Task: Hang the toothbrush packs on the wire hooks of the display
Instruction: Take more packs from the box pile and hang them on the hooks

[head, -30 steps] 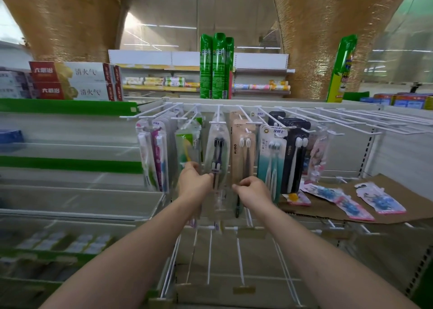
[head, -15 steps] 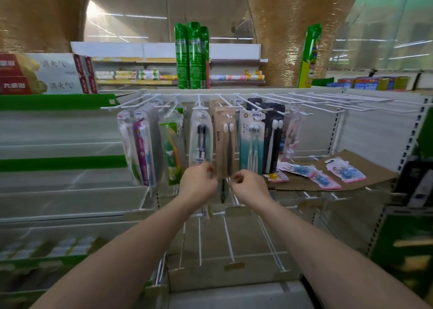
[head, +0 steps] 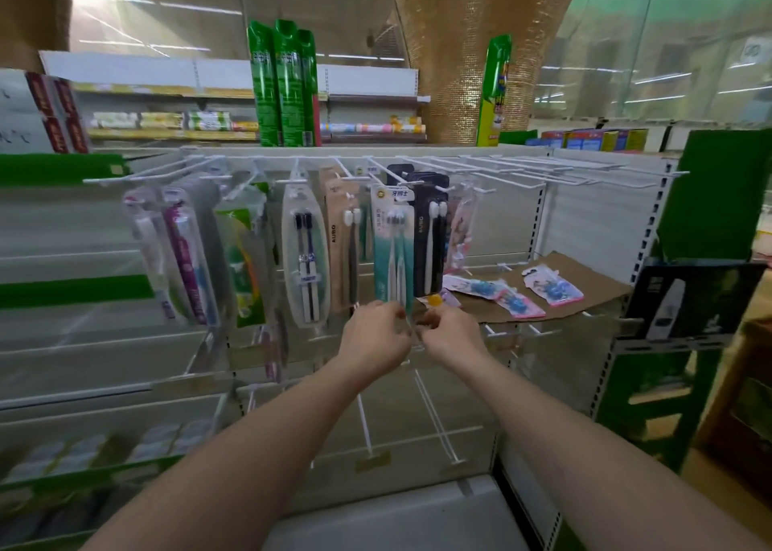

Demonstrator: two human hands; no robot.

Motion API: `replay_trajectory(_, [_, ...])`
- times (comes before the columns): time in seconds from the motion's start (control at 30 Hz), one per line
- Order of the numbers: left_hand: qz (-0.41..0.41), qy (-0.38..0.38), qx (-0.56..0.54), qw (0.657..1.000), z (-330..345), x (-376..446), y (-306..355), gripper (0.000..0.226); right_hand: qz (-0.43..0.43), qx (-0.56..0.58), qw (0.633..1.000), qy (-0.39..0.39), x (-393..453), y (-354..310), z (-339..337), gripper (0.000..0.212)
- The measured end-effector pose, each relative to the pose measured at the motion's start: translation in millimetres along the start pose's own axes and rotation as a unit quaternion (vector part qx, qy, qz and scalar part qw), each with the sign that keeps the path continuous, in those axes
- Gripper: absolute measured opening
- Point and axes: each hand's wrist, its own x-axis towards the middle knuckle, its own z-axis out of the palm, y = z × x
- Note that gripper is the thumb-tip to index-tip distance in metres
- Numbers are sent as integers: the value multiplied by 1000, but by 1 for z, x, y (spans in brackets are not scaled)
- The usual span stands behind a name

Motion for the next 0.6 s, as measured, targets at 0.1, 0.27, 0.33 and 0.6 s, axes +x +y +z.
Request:
replay_trajectory(0.1, [-8,8,0,1000,15,15,10,31,-15,-19,1000,5,13,21,-10,24])
replay_trajectory(0.27, [-15,-8,-10,1000,49,37,38,30,-16,-2,1000,8,40,59,-28,25])
replay_trajectory(0.33, [-7,-14,-2,1000,65,48,50,26,-12,3,1000,8,54,77,-35,24])
replay_trajectory(0.6, [-4,-83,56,995,125,93,91,40,-18,-24,999,20,112,130,-61,30])
